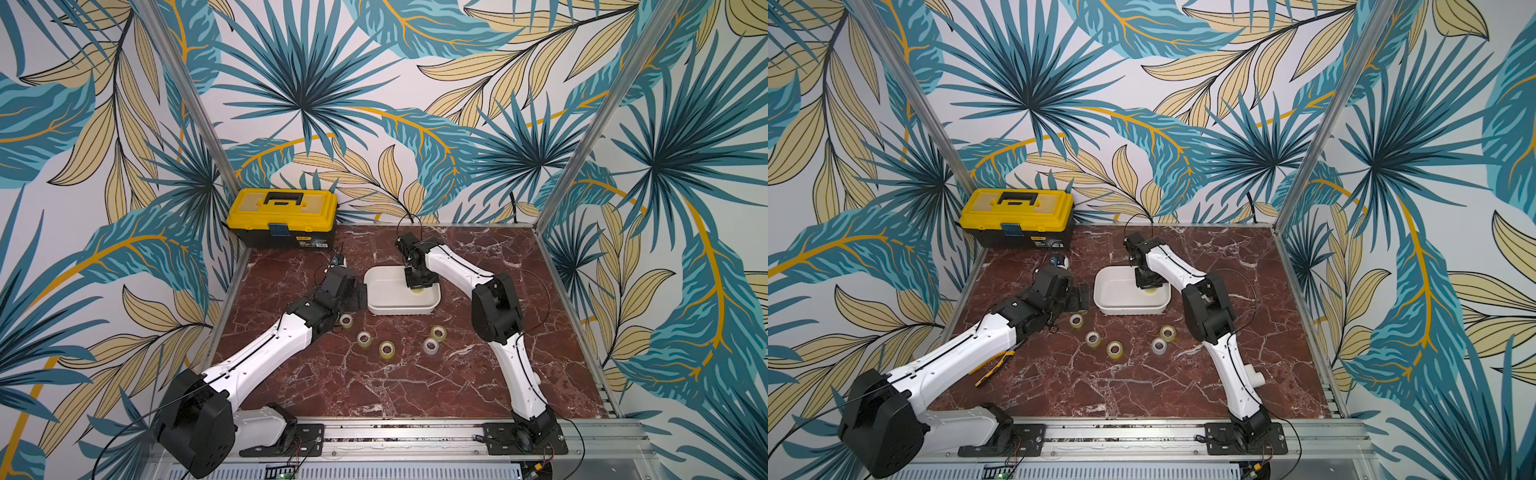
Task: Put the transparent tape into the storage box
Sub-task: Place the tape in the storage box.
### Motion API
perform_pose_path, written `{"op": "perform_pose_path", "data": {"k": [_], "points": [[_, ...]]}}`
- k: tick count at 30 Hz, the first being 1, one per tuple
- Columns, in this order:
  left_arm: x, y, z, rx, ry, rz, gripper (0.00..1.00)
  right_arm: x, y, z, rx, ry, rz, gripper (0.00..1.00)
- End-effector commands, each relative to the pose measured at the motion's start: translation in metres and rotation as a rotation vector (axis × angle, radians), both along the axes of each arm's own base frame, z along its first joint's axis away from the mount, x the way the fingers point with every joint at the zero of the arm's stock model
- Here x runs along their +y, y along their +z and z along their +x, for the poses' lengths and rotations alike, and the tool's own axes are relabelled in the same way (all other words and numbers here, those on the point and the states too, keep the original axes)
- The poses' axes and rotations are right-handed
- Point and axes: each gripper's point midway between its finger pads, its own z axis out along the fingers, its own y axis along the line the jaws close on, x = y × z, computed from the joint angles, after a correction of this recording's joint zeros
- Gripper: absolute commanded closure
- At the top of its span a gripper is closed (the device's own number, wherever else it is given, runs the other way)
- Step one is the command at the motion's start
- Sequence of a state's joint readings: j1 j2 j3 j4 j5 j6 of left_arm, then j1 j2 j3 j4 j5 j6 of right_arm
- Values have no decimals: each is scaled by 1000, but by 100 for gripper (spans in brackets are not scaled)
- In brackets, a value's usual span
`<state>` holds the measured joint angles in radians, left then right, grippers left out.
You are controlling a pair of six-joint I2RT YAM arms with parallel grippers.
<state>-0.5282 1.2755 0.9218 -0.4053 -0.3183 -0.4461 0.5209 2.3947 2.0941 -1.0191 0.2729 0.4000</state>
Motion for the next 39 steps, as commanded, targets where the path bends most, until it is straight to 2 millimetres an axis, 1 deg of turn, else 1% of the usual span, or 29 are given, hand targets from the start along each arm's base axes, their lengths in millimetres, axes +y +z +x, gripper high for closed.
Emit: {"op": "perform_pose_path", "data": {"k": [1,5,8,12,13,15,17,18,19,20,21,23,26,29,30,33,34,37,39], "points": [[4,20,2,-38,24,-17,0,-1,0,-1,0,-5,-11,78],[6,19,0,-43,28,-17,0,3,7,3,-18,-5,5,76],[8,18,-2,-40,29,-11,0,6,13,5,-31,-3,13,72],[9,17,-4,-41,29,-12,0,8,13,5,-34,-2,17,71],[9,18,-4,-44,28,-13,0,7,14,6,-35,-3,18,68],[11,18,-5,-47,32,-14,0,8,14,5,-35,-3,18,67],[11,19,-5,-50,33,-14,0,10,19,5,-46,-1,24,65],[12,19,-5,-52,33,-13,0,10,25,6,-59,1,25,63],[13,20,-5,-53,35,-12,0,12,32,6,-71,2,31,62],[15,20,-5,-53,41,-11,0,14,44,7,-92,6,43,62],[17,21,-5,-51,47,-15,0,16,61,6,-120,12,57,62],[26,16,-5,-25,77,-28,0,20,89,3,-170,32,76,62],[47,-3,-6,67,143,-49,0,22,124,-9,-205,38,137,62],[55,-27,-3,171,168,-83,0,24,153,-28,-221,47,211,62],[56,-36,0,204,172,-90,0,24,160,-34,-222,52,228,62],[49,-60,12,296,147,-87,0,24,175,-52,-221,73,271,62],[41,-70,14,339,121,-105,1,22,179,-58,-217,74,287,62],[33,-95,27,420,117,-112,5,18,186,-71,-216,76,302,62],[29,-106,34,441,113,-114,7,14,188,-77,-220,74,298,62]]}}
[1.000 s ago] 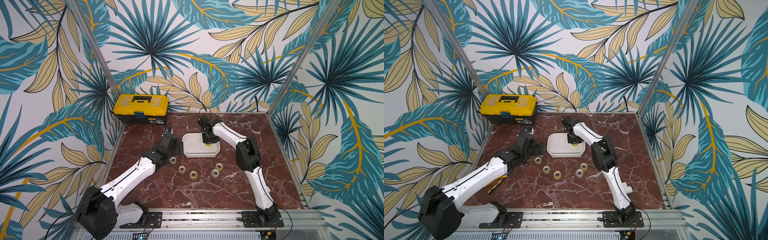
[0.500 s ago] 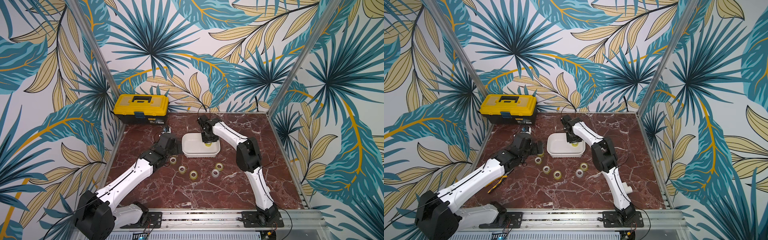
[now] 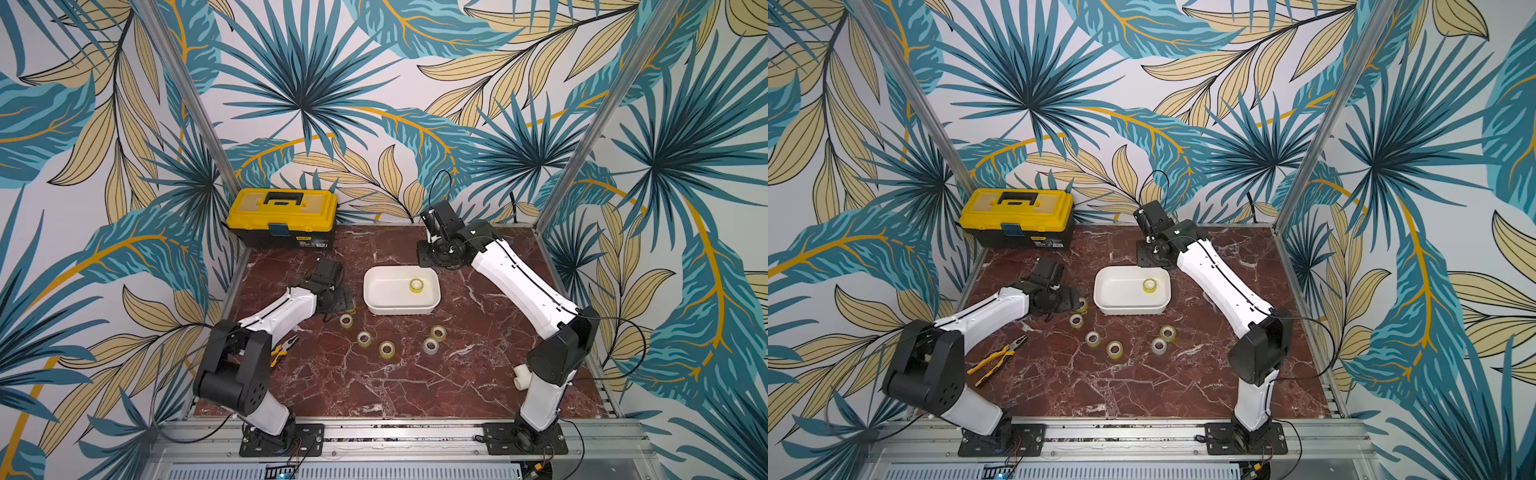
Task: Put the transparent tape into the storage box
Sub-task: Place the tape in the storage box, then pick up the tape at the center of the board.
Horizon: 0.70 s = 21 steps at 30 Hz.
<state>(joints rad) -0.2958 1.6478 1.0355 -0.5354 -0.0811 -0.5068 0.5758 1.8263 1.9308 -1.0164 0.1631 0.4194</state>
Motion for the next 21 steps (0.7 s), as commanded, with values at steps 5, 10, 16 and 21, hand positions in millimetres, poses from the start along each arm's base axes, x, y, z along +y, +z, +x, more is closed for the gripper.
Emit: {"op": "perform_pose_path", "data": {"k": [5,10,16,21], "points": [[-8,-1,29,-5,15,-40,9,-5,-17,-20,64,6,-22,63],[3,2,36,-18,35,-17,10,-5,-17,-20,61,10,-23,63],[4,-8,38,-2,41,-15,15,-4,-21,-19,71,11,-25,63],[1,-26,29,30,52,-43,19,-4,-23,-16,73,9,-32,63]]}}
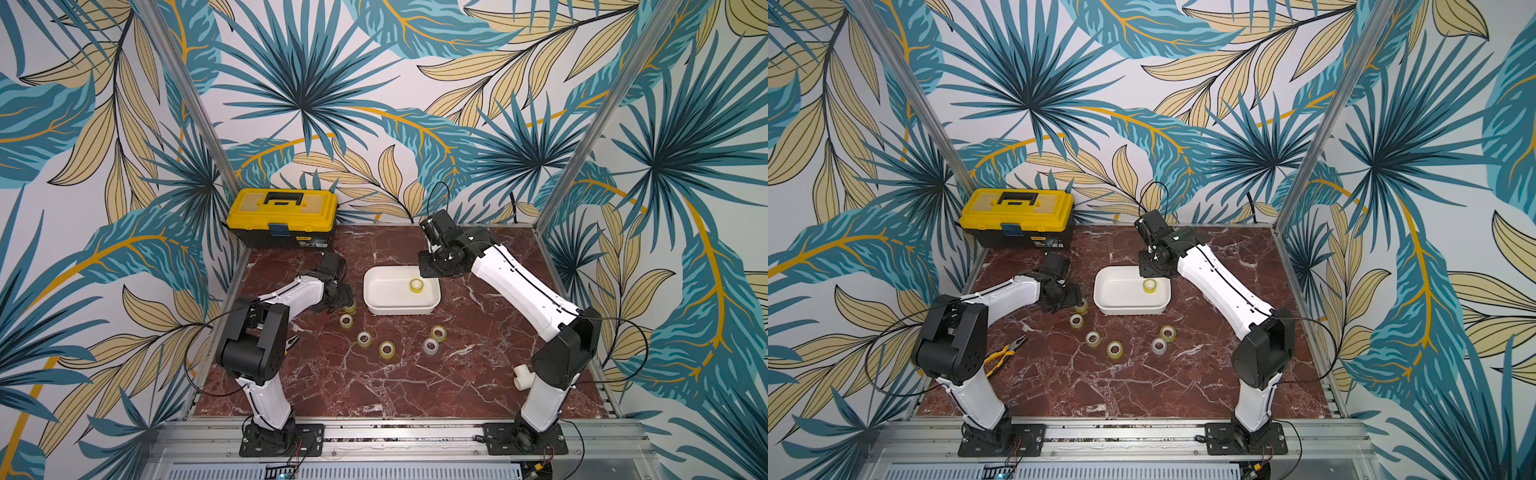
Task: Put the transparent tape into the storage box
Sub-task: Pick up the tape at the center of the board.
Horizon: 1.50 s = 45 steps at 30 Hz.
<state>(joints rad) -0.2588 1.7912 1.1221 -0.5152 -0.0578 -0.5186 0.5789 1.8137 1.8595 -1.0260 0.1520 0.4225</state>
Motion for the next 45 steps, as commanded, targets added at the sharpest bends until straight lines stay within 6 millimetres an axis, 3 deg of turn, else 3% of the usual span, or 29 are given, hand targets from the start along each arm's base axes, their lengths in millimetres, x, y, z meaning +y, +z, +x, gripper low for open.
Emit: {"op": "perform_pose_path", "data": {"k": [1,6,10,18,28,38,43,45], "points": [[-3,-7,2,-7,17,-34,20,1,-1,-4,10,2,-5,63],[-9,-13,1,1,12,-49,29,2,-4,-3,18,-2,-4,63],[-9,-26,-2,35,9,-39,43,1,-4,-3,16,-9,-6,64],[-11,-40,-13,76,1,-28,52,0,-3,-2,11,-15,-6,63],[-13,-26,-33,54,-6,-21,47,-2,-2,-4,9,-12,-9,64],[-15,-21,-28,33,11,-26,42,-2,-2,-4,9,-4,-14,63],[-13,3,-29,-30,6,-28,38,-2,-2,-5,10,-1,-17,63],[-15,3,-28,-20,-3,-29,38,-2,-4,-5,16,1,-16,63]]}}
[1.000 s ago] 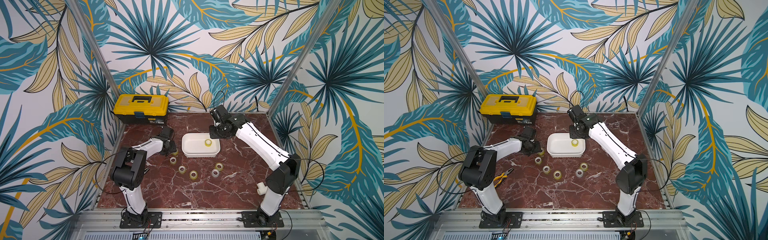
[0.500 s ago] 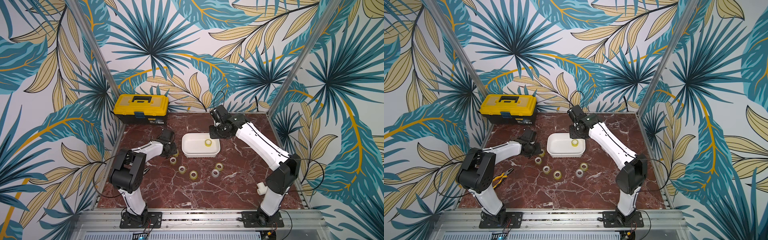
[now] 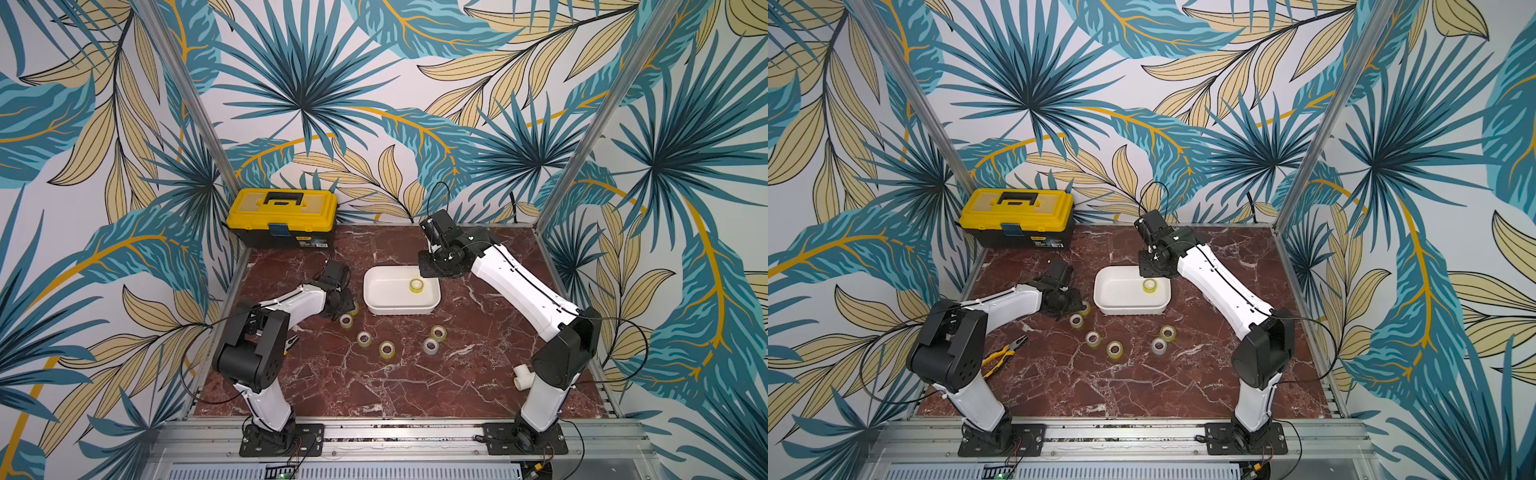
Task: Put the transparent tape into the storage box
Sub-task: Pick up the tape at the center of the board.
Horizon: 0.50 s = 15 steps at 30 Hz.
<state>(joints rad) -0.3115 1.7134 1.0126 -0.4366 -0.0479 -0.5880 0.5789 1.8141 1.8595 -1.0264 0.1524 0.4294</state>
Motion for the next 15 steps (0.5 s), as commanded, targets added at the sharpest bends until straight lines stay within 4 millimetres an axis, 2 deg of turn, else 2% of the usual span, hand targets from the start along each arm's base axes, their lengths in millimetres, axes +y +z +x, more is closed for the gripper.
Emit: {"op": "perform_pose_path", "data": {"k": [1,5,15], "points": [[2,0,-9,22,-12,17,38,-1,-5,-5,17,8,-17,63],[-3,1,-8,2,-12,1,38,0,-6,-5,23,9,-14,63],[-7,-32,-23,83,-31,14,41,-1,-7,-6,25,8,-18,63]]}}
